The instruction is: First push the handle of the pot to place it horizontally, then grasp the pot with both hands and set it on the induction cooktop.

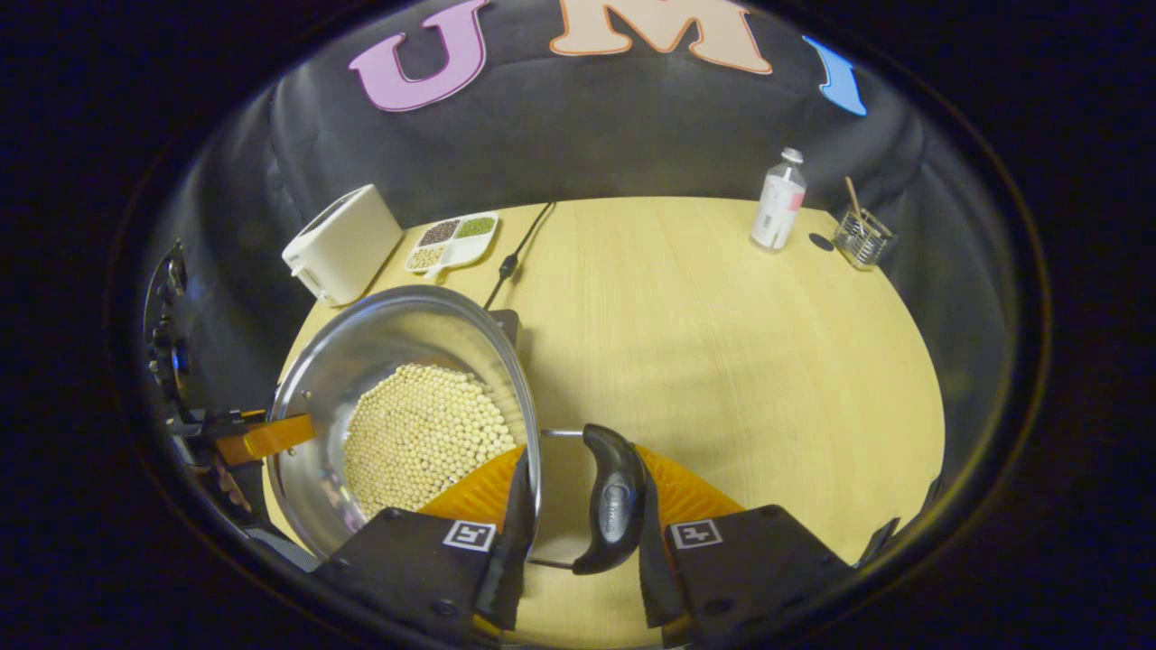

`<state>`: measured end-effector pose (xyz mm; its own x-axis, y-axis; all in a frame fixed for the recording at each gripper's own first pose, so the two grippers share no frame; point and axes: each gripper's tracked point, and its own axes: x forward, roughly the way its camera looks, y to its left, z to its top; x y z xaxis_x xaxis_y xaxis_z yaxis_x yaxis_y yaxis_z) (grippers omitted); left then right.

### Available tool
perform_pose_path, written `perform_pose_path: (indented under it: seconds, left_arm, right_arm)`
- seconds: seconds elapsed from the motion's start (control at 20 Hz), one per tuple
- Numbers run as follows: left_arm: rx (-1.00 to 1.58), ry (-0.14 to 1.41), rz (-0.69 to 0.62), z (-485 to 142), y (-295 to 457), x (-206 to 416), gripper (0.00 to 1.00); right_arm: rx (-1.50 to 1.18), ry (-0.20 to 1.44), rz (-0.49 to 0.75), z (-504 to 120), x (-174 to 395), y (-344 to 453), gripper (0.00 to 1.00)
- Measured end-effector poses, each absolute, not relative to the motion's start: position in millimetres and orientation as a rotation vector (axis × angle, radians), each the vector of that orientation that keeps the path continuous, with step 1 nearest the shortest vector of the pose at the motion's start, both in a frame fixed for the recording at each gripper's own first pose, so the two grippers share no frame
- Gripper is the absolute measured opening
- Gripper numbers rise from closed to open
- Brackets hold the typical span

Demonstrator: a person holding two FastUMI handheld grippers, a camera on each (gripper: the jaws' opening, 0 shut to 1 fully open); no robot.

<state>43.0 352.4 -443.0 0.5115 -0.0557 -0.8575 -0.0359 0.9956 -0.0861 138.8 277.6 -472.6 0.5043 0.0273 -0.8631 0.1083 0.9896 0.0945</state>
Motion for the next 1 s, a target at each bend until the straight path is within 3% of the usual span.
perform_pose_path:
  seconds: [0.1, 0.2, 0.3, 0.35, 0.6, 0.65, 1.0]
  left_arm:
    - [-0.07, 1.021, -0.015, -440, 362, 48, 0.58]
    - [-0.039, 1.006, -0.019, -443, 375, 57, 0.58]
    - [-0.012, 0.993, -0.023, -441, 384, 62, 0.58]
    - [0.003, 0.988, -0.025, -440, 388, 64, 0.58]
    - [0.06, 0.963, -0.021, -436, 401, 75, 0.58]
    - [0.065, 0.959, -0.019, -436, 402, 78, 0.58]
    - [0.068, 0.928, -0.009, -435, 408, 86, 0.59]
  right_arm:
    - [0.154, 1.055, -0.051, -476, 142, 286, 0.55]
    - [0.161, 1.057, -0.052, -480, 146, 295, 0.51]
    - [0.173, 1.068, -0.053, -484, 148, 304, 0.55]
    - [0.181, 1.072, -0.055, -486, 150, 309, 0.51]
    - [0.193, 1.07, -0.061, -492, 161, 324, 0.52]
    - [0.192, 1.071, -0.06, -493, 162, 326, 0.55]
    - [0.196, 1.052, -0.048, -495, 173, 331, 0.52]
